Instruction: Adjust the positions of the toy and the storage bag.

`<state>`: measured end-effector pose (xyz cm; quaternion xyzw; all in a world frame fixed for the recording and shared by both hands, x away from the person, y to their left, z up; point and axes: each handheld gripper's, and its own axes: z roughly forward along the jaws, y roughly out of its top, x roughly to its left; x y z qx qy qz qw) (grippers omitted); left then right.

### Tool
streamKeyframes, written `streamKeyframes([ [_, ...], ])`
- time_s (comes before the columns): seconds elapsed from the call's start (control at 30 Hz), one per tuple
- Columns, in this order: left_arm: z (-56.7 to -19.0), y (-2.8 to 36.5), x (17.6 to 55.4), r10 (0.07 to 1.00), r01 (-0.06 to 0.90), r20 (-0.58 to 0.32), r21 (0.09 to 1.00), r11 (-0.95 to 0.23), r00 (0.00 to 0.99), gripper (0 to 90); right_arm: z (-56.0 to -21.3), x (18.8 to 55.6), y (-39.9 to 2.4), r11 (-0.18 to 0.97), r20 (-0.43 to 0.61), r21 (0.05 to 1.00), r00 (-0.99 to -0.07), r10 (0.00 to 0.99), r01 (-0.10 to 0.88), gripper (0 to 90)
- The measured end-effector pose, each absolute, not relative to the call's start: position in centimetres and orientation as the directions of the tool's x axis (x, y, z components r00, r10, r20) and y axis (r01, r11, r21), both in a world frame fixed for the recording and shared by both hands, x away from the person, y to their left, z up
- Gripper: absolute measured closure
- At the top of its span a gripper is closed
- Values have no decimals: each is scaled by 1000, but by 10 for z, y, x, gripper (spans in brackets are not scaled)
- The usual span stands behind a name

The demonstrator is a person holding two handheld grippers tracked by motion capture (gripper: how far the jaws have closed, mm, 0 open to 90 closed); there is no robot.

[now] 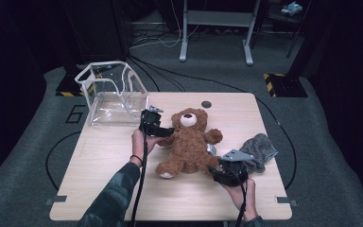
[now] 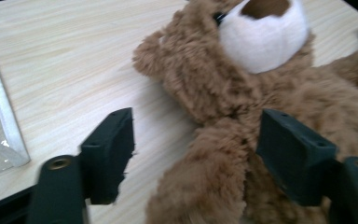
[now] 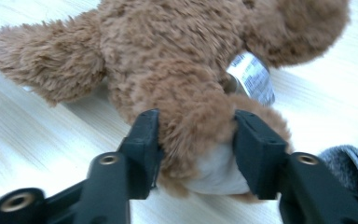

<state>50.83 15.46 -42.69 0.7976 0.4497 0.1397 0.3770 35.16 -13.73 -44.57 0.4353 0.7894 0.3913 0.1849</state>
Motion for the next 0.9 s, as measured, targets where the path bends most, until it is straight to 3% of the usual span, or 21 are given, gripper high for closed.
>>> streamKeyframes([
  [0.07,-424,153,507,819,606,-108,728,-321,564,207,-446,351,-139,306,58,780,-550,833,546,499],
  [0.1,-421,150,506,822,605,-111,733,-312,558,200,-448,350,-140,303,59,780,-546,835,548,412],
  [0.17,-419,148,505,823,605,-114,734,-308,557,169,-448,348,-141,297,63,784,-546,835,544,383],
  [0.2,-417,146,505,826,609,-111,731,-309,552,156,-448,345,-142,295,58,788,-541,839,541,292],
  [0.27,-416,146,505,827,610,-112,730,-307,550,147,-448,344,-145,286,58,796,-538,841,534,259],
  [0.3,-413,144,504,830,615,-114,728,-304,546,133,-448,341,-151,267,62,805,-522,851,531,190],
  [0.5,-407,136,503,842,625,-114,723,-294,528,61,-451,334,-179,189,79,816,-430,900,546,69],
  [0.9,-385,105,499,856,611,-75,733,-300,511,9,-486,324,-232,127,47,786,-263,964,605,0],
])
